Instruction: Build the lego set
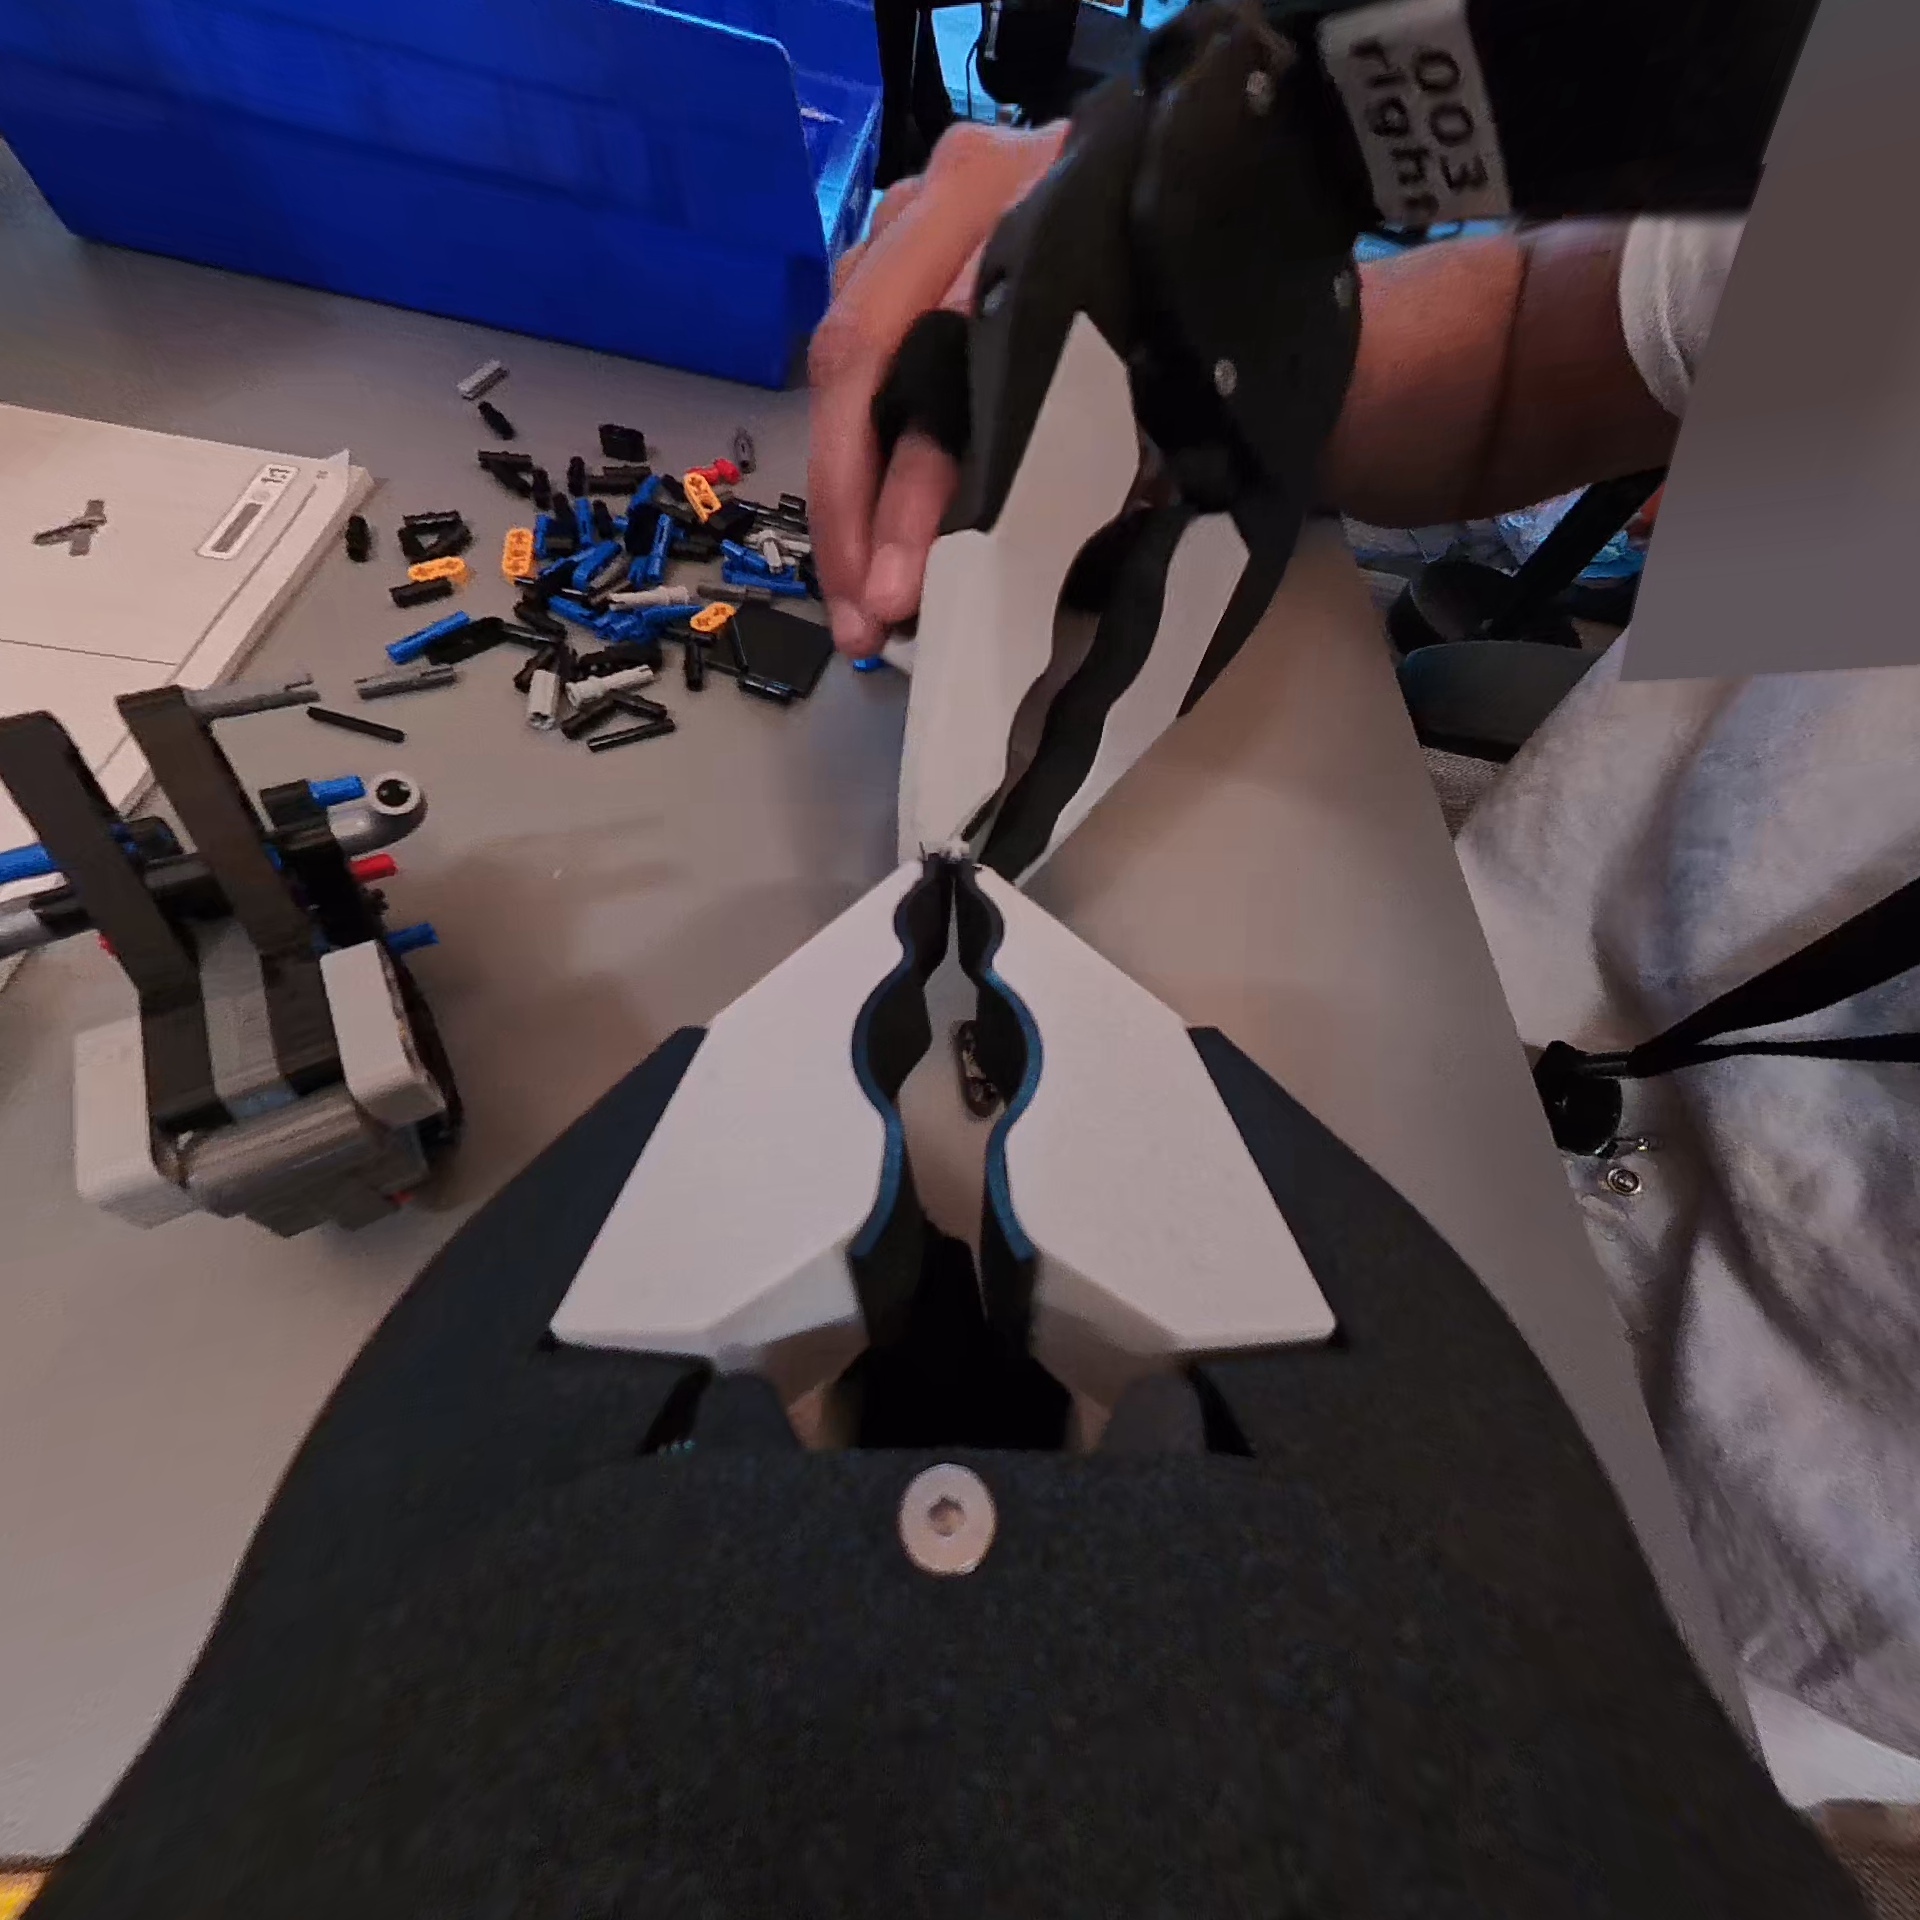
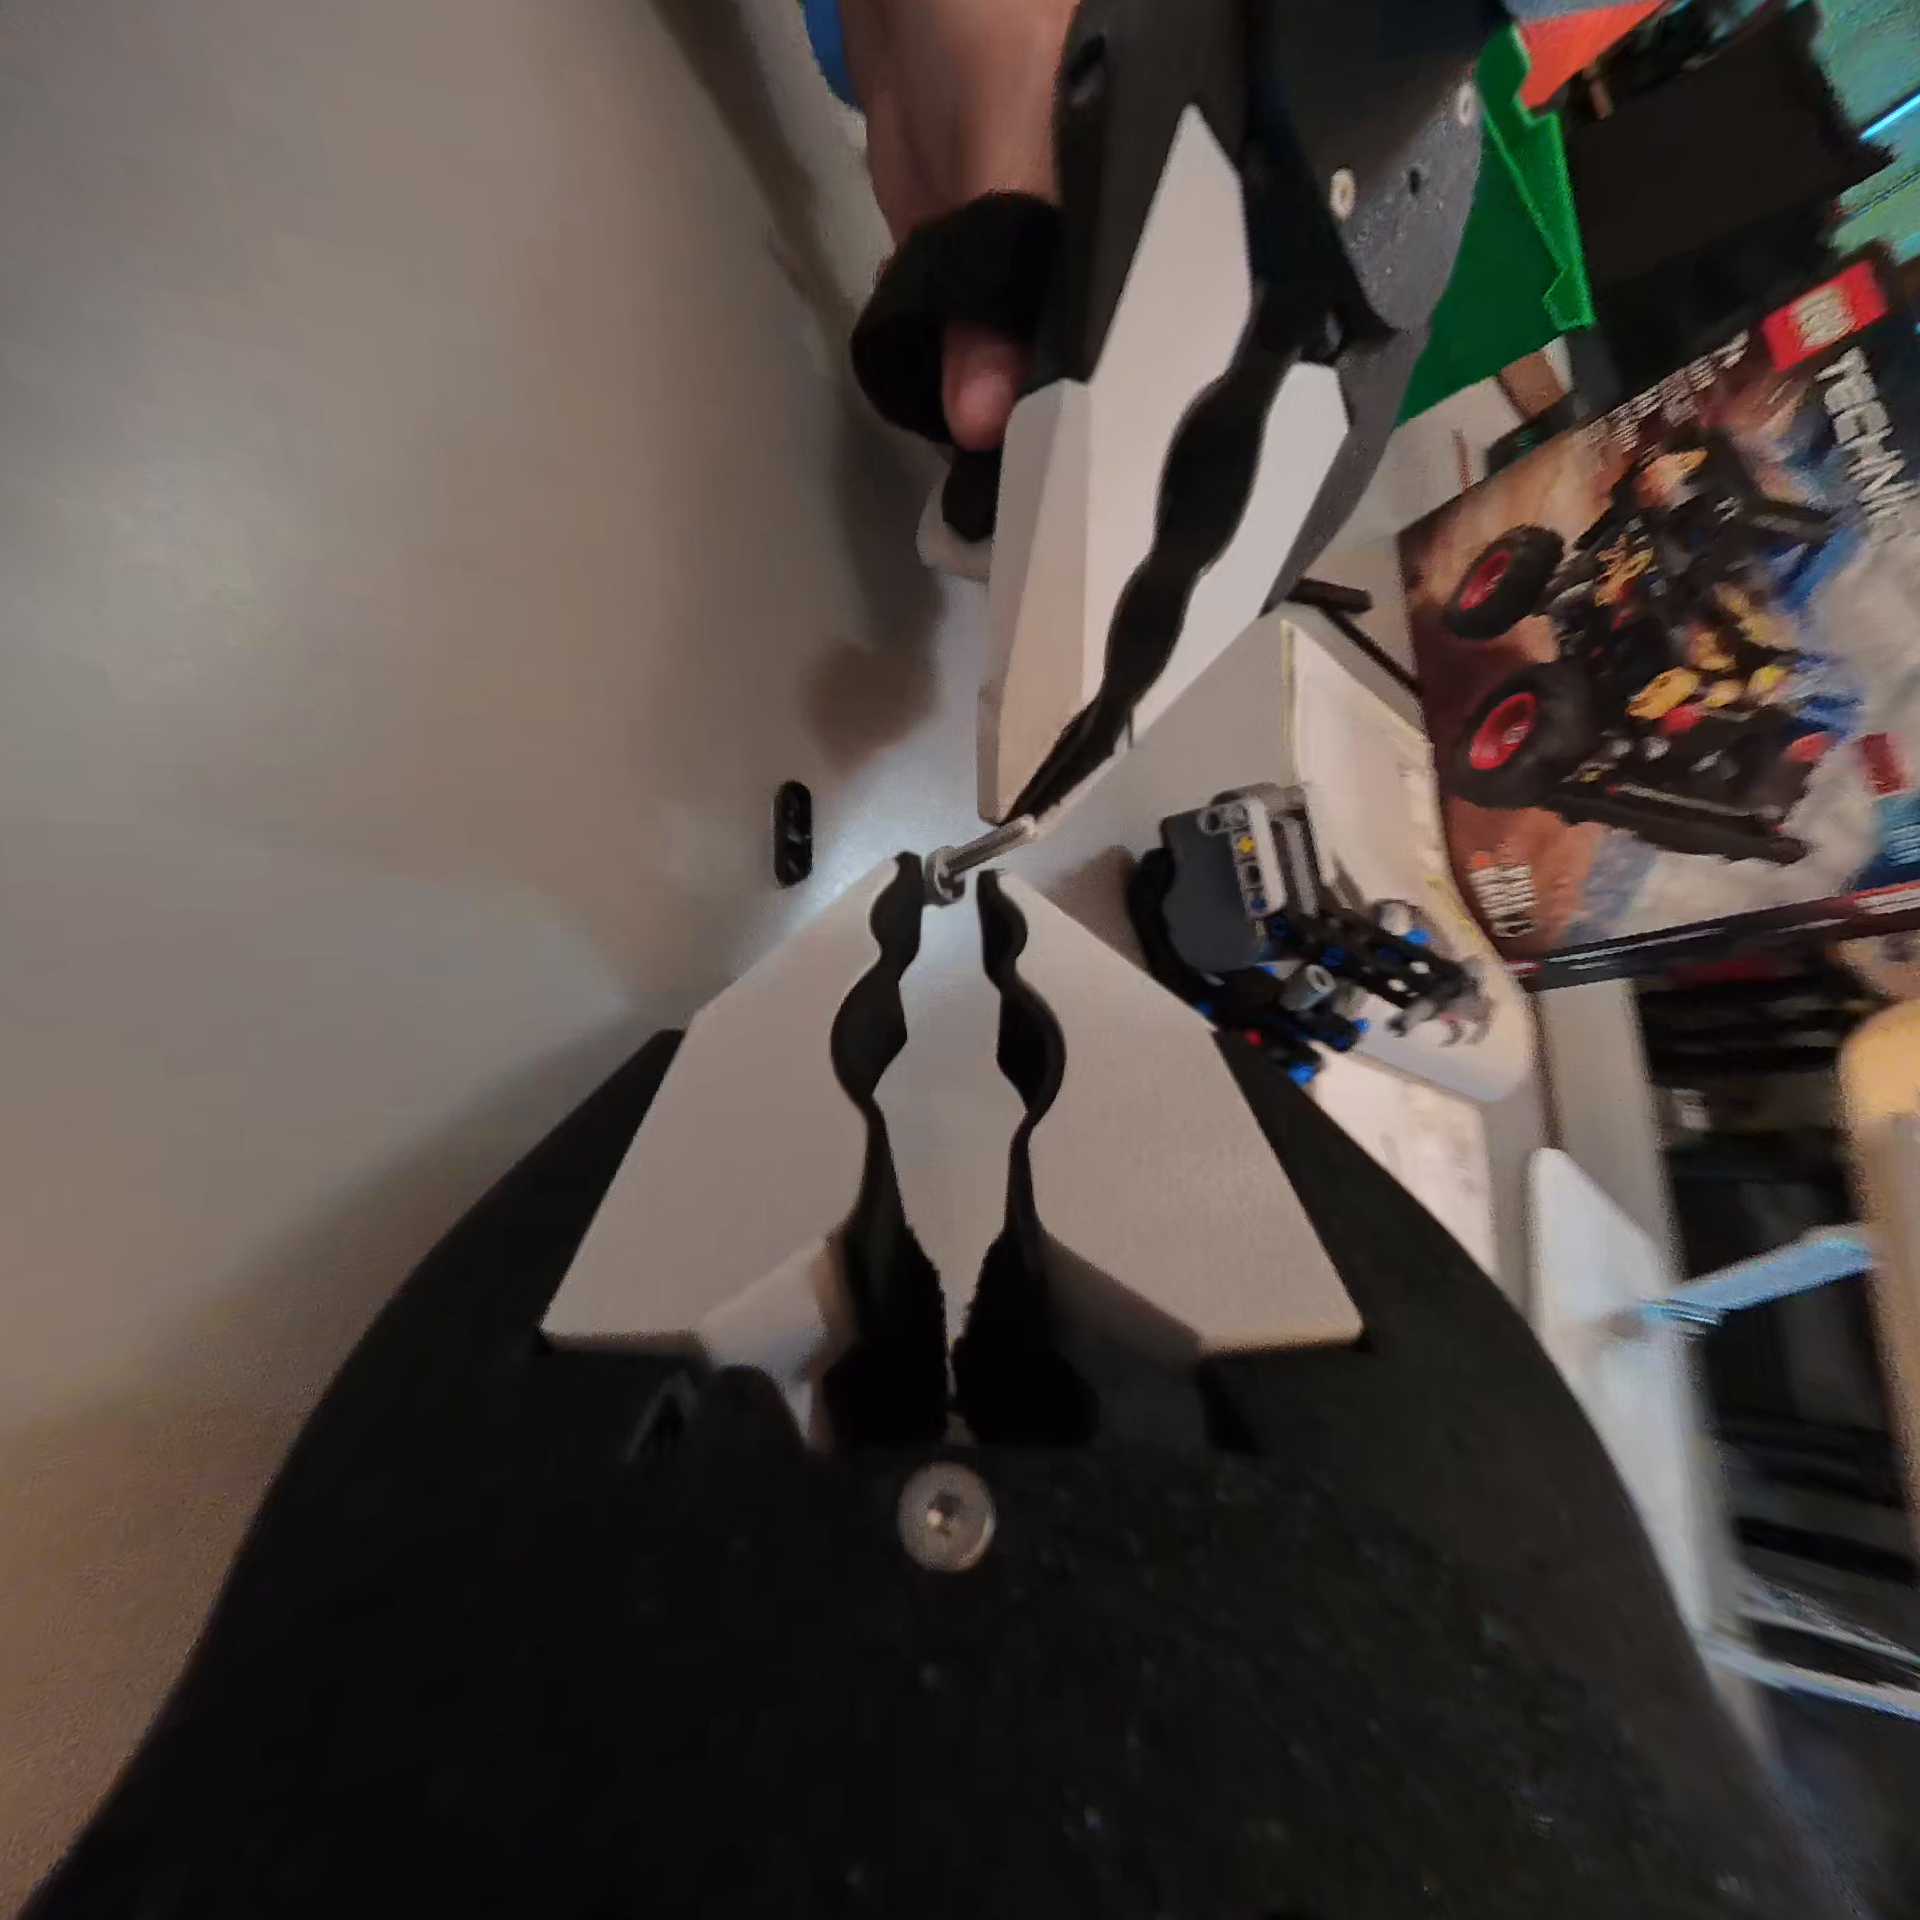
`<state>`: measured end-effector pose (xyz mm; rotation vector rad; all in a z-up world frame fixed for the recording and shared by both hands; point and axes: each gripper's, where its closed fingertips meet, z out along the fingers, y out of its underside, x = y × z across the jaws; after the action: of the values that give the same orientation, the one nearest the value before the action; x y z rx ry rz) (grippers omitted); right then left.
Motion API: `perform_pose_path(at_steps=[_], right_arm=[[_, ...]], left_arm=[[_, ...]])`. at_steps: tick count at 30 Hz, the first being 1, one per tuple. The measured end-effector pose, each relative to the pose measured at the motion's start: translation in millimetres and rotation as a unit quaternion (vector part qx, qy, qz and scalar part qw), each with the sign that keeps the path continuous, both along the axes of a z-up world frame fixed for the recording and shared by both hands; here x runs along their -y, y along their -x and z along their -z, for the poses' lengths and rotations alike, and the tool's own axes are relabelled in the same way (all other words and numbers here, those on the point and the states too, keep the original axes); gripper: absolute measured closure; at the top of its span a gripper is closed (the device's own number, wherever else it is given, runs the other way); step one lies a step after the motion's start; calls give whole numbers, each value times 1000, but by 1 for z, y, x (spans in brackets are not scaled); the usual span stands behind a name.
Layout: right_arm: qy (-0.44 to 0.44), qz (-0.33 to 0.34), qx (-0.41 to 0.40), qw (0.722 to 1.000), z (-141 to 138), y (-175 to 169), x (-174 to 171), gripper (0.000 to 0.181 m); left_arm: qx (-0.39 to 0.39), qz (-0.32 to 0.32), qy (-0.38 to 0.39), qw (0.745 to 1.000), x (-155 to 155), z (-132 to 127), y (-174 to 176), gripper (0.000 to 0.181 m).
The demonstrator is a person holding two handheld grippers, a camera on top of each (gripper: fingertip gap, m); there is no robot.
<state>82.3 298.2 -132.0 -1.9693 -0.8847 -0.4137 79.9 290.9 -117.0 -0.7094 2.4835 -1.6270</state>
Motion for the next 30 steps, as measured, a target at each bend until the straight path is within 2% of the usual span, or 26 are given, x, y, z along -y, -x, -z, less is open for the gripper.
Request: perform_pose_path(at_steps=[1,9,22,25,28,30], right_arm=[[3,-4,-31,999,1,2,0,170],[-4,-16,-207,978,-15,6,0,171],[13,-29,-291,956,-21,6,3,178],[3,-25,-274,961,-23,3,2,178],[-2,-6,-214,977,-19,-4,0,178],[-7,8,-160,987,-17,-8,-2,178]], left_arm=[[0,2,-1,1000,0,1,1,181],[18,8,-2,1000,5,1,3,181],[40,9,16,999,5,-7,3,181],[28,2,27,999,3,-9,0,181],[-16,-21,46,999,-4,-8,-8,180],[-57,-32,70,995,-7,-7,-13,172]])
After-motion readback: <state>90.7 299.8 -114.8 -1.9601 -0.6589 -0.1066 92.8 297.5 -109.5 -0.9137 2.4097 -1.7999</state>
